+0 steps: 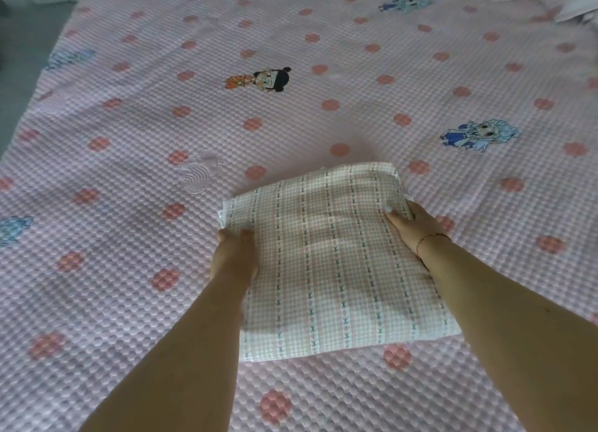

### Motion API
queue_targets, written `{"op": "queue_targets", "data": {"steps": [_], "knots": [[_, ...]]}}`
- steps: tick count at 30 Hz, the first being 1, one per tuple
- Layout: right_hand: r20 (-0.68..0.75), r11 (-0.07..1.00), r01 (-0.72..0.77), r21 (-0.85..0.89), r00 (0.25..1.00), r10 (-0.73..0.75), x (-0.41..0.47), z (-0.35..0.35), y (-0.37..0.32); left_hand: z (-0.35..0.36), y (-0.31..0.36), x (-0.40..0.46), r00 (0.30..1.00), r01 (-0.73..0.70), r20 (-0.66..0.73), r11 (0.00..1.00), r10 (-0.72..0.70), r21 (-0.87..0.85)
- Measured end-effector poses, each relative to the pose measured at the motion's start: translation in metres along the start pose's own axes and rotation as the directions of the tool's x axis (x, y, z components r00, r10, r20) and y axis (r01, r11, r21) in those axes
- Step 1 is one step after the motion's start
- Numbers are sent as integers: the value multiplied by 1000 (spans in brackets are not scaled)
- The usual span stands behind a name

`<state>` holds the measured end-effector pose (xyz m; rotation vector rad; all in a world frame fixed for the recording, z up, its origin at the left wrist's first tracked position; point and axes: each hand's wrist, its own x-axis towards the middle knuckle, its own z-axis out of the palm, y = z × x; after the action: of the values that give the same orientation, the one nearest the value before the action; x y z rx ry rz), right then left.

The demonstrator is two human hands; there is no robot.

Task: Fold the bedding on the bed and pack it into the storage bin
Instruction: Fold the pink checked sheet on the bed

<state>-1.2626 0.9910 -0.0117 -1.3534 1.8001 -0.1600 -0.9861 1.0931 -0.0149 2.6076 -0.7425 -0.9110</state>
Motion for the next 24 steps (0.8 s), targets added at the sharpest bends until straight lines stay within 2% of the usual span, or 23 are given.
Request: {"op": "queue_targets", "data": {"steps": [3,10,17,24], "knots": [[-20,997,15,76,1000,-13,-23,-4,-2,-19,-6,-11,999,-25,24,990,28,-138],[13,977,118,177,992,-122,-92,-8,-47,-93,-36,-70,998,-2,-60,973,-12,-231],[103,941,326,90,937,-335,-178,-3,-128,-196,-86,-140,967,65,-217,951,-134,-301],[176,890,452,53,873,-454,-266,29,-188,-279,-154,-197,922,70,-342,947,-182,-313]]}}
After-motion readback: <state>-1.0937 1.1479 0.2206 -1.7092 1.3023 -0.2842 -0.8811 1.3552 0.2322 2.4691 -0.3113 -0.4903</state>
